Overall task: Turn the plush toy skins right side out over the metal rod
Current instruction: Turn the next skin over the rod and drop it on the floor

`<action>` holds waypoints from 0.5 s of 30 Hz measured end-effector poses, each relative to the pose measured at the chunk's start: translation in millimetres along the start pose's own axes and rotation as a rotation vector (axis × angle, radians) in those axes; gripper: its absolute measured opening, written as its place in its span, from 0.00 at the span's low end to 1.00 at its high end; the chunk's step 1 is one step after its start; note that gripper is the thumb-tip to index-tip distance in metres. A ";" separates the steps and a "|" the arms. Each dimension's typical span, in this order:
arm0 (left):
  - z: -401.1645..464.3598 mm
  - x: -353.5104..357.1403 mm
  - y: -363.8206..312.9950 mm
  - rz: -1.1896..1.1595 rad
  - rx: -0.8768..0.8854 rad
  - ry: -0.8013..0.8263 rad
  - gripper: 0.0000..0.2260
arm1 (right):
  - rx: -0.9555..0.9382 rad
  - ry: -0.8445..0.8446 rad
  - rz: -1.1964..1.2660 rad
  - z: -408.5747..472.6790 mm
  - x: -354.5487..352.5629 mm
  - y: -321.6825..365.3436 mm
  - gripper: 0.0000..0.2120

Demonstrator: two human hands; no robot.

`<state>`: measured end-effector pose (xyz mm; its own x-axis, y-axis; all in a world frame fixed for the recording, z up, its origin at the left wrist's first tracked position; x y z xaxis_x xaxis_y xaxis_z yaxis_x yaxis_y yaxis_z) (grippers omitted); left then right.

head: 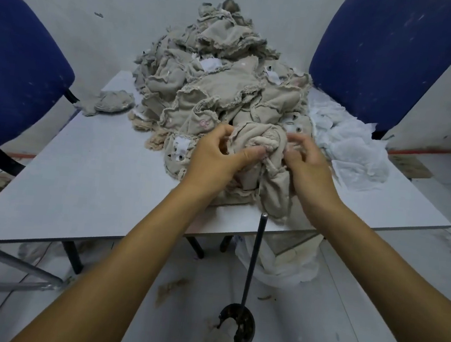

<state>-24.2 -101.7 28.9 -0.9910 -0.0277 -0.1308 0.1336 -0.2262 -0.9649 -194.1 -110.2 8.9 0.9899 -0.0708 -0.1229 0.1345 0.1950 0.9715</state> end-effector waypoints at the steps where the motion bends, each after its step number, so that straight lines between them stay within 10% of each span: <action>1: 0.3 -2.2 -0.6 0.029 0.004 -0.041 0.14 | -0.190 -0.072 -0.277 -4.3 -4.2 12.0 0.16; 5: 1.2 -2.2 -2.7 0.086 0.019 -0.119 0.18 | -0.834 -0.105 -0.710 -31.6 6.7 42.3 0.13; 15: 1.8 -1.7 0.6 -0.152 -0.071 -0.131 0.07 | -0.728 -0.028 -0.768 -29.3 10.4 31.2 0.15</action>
<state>-22.5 -103.6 29.0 -0.9911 -0.1255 0.0438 -0.0222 -0.1680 -0.9855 -178.3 -76.2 32.0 0.6273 -0.4448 -0.6393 0.7278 0.6270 0.2779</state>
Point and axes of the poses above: each hand's wrist, its own z-axis towards the middle knuckle, its own x-axis out of the palm, y = z × x, the point moved 6 cm from there along z, towards the middle knuckle
